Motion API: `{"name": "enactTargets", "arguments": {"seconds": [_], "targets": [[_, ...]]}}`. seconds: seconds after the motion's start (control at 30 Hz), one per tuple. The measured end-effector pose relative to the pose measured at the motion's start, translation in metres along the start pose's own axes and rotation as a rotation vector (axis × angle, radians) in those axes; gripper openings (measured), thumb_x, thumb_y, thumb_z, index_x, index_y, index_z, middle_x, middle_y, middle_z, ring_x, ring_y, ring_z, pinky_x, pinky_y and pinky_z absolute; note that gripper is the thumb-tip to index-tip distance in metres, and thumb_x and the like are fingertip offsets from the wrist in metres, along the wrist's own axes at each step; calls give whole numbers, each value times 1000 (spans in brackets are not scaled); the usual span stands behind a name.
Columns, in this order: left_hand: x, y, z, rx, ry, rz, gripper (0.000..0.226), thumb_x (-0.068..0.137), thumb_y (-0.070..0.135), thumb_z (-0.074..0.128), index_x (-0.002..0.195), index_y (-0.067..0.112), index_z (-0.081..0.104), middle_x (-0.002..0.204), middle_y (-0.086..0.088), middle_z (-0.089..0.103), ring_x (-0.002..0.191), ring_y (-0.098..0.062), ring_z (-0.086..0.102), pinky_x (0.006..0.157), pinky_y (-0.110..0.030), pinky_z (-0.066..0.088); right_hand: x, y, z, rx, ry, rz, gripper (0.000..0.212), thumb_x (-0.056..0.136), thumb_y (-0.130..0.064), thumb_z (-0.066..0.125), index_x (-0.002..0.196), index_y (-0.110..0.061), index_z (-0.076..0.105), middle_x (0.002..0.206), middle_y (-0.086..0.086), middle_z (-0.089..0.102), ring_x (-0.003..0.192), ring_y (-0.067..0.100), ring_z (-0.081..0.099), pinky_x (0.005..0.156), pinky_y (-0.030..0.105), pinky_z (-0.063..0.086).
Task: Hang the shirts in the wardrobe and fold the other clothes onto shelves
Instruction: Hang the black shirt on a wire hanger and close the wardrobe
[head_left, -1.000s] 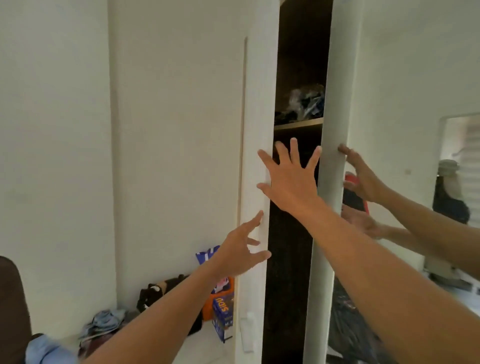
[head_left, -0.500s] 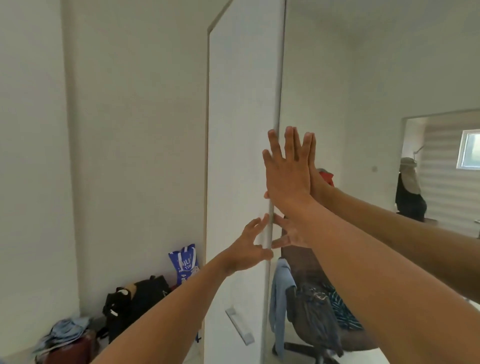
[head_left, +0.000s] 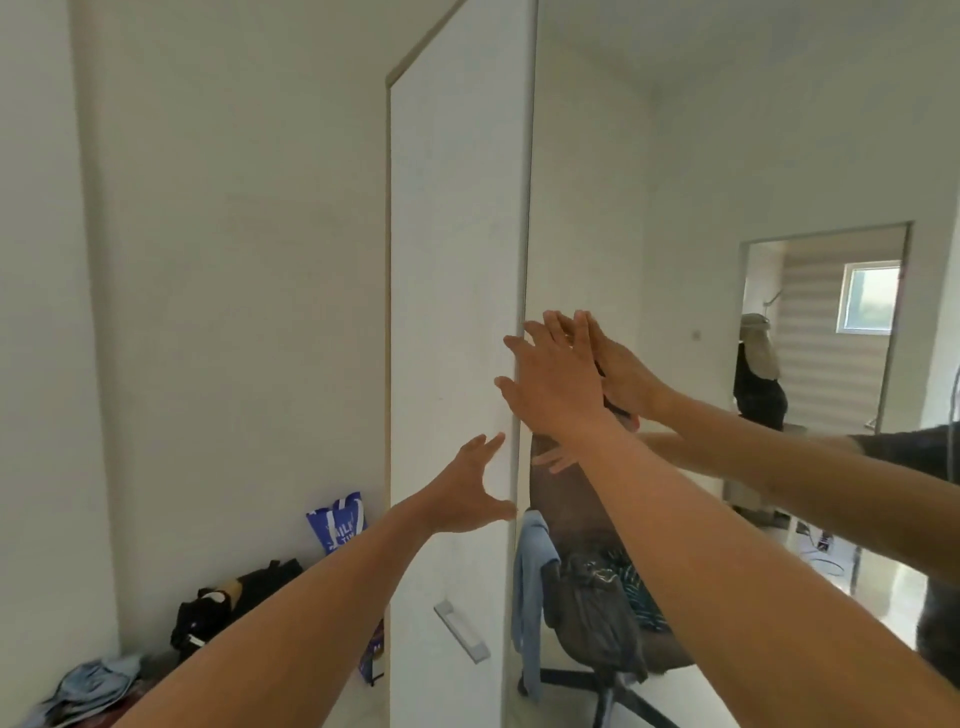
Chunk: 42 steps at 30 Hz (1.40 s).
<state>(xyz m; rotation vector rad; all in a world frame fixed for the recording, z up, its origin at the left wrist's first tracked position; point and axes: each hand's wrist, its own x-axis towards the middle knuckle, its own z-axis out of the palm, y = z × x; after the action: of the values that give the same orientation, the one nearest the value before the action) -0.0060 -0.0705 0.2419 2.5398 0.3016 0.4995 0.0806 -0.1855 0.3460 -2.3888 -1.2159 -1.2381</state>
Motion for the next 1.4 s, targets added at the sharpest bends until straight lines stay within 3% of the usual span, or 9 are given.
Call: {"name": "enactTargets", "arguments": {"seconds": [0.2, 0.43, 0.67, 0.83, 0.93, 1.0, 1.07, 1.27, 1.4], "targets": [[-42, 16, 16, -3, -73, 120, 101, 82, 42, 78, 157, 29, 12, 167, 2, 9, 150, -26, 22, 118, -48, 32, -91, -5, -33, 297, -82, 224, 55, 99, -51, 45, 149, -27, 39, 157, 2, 35, 148, 24, 25, 122, 52, 5], [-121, 31, 81, -29, -313, 206, 108, 71, 51, 84, 155, 31, 20, 161, 2, 26, 145, -23, 32, 115, -42, 37, -255, -16, -66, 496, -69, 582, 41, 95, -45, 57, 132, -25, 54, 133, -3, 56, 120, 15, 53, 106, 40, 45], [-203, 86, 156, -148, -506, 369, 90, 82, 36, 80, 154, 20, 28, 149, 9, 40, 136, -13, 40, 116, -36, 34, -452, -23, -117, 372, -169, 947, 46, 99, -44, 53, 141, -25, 48, 143, -5, 50, 130, 13, 48, 101, 21, 32], [-228, 124, 207, -278, -541, 422, 115, 76, 52, 79, 158, 36, 0, 164, 4, 20, 147, -23, 31, 117, -44, 33, -538, -5, -126, 288, -344, 1125, 51, 100, -41, 51, 147, -25, 40, 146, -2, 48, 133, 15, 46, 106, 28, 36], [-231, 147, 225, -389, -504, 531, 119, 78, 50, 79, 152, 47, -14, 162, 24, 10, 148, -6, 22, 120, -33, 27, -563, 7, -120, 333, -410, 1172, 68, 100, -38, 52, 157, -25, 17, 152, 3, 44, 137, 18, 43, 110, 34, 39], [-231, 159, 233, -454, -502, 612, 115, 83, 34, 79, 145, 54, -17, 147, 49, 5, 135, 23, 19, 109, -7, 24, -571, 10, -111, 353, -414, 1185, 80, 100, -36, 53, 158, -29, -2, 154, 5, 41, 138, 22, 43, 110, 38, 39], [-227, 167, 242, -484, -496, 671, 112, 88, 19, 75, 145, 44, -17, 138, 52, 9, 122, 34, 22, 97, 4, 26, -576, 11, -102, 361, -388, 1179, 87, 100, -35, 53, 154, -36, -16, 154, 4, 41, 137, 24, 45, 110, 40, 39], [-217, 165, 268, -427, -405, 701, 124, 86, 29, 77, 150, 37, -29, 164, 11, 10, 138, -15, 39, 109, -41, 43, -582, 5, -84, 332, -281, 1243, 87, 99, -55, 41, 149, -42, -29, 140, 2, 58, 121, 26, 60, 100, 44, 47], [-236, 167, 266, -475, -309, 715, 102, 95, 27, 67, 145, 52, -18, 147, 31, 21, 124, -3, 44, 108, -31, 39, -576, -2, -85, 248, -258, 1268, 83, 99, -60, 35, 150, -39, -27, 109, 0, 70, 96, 23, 68, 80, 33, 49]]}}
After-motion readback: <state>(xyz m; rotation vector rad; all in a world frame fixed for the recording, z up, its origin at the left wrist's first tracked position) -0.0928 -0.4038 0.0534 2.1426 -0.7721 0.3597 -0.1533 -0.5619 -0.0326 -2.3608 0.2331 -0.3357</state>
